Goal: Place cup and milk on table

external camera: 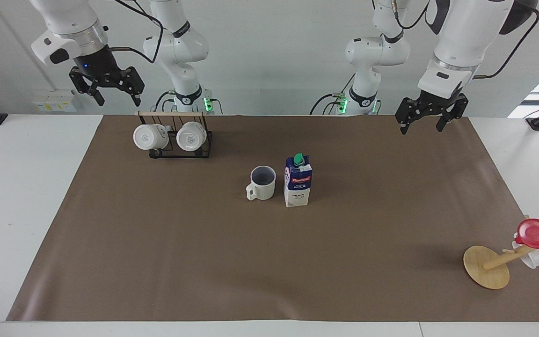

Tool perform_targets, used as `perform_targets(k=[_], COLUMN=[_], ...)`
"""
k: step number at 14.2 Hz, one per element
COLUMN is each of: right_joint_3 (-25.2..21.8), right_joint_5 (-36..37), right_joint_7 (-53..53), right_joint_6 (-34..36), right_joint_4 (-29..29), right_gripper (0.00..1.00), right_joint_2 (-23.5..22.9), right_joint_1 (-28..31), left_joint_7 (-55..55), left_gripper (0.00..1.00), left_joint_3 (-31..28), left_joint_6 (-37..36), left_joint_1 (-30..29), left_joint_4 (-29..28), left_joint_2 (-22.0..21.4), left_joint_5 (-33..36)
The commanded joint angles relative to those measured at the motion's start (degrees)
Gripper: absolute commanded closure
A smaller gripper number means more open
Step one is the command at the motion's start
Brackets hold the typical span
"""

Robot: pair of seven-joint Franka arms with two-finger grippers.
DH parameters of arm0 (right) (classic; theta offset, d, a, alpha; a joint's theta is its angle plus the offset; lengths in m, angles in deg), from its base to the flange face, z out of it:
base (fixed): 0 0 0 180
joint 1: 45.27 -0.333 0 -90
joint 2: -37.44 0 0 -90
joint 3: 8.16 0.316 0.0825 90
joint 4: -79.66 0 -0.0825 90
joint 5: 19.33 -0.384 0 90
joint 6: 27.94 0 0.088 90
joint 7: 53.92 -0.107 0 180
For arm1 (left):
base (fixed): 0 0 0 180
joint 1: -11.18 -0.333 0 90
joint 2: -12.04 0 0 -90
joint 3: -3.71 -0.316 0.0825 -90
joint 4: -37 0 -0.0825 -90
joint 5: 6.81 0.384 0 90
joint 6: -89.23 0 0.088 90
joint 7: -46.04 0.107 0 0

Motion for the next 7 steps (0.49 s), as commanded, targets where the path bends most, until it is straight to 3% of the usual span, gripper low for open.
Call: perform_targets(k=[1,7], right_joint_3=[0.25,0.51], right_joint_5=[-0.52,-0.69], right_joint_7=[0.87,0.96], right_joint_6=[0.34,0.43], right_joint_4=[0.96,0.87], right_gripper=[0.00,0.00], right_joint_2=[0.52,0.79], right_joint_1=[0.70,0.61], left_joint_7=[2.48,5.73], left_gripper=[0.00,0.00], left_joint_3=[-0.51,-1.66], left_joint_6=[-2.56,-3.00], left_joint_1=[-1.81,-4.36], left_joint_4=[-0.02,0.07], left_joint_2=[-1.00,-1.00], left_joint_5=[-1.03,-2.26])
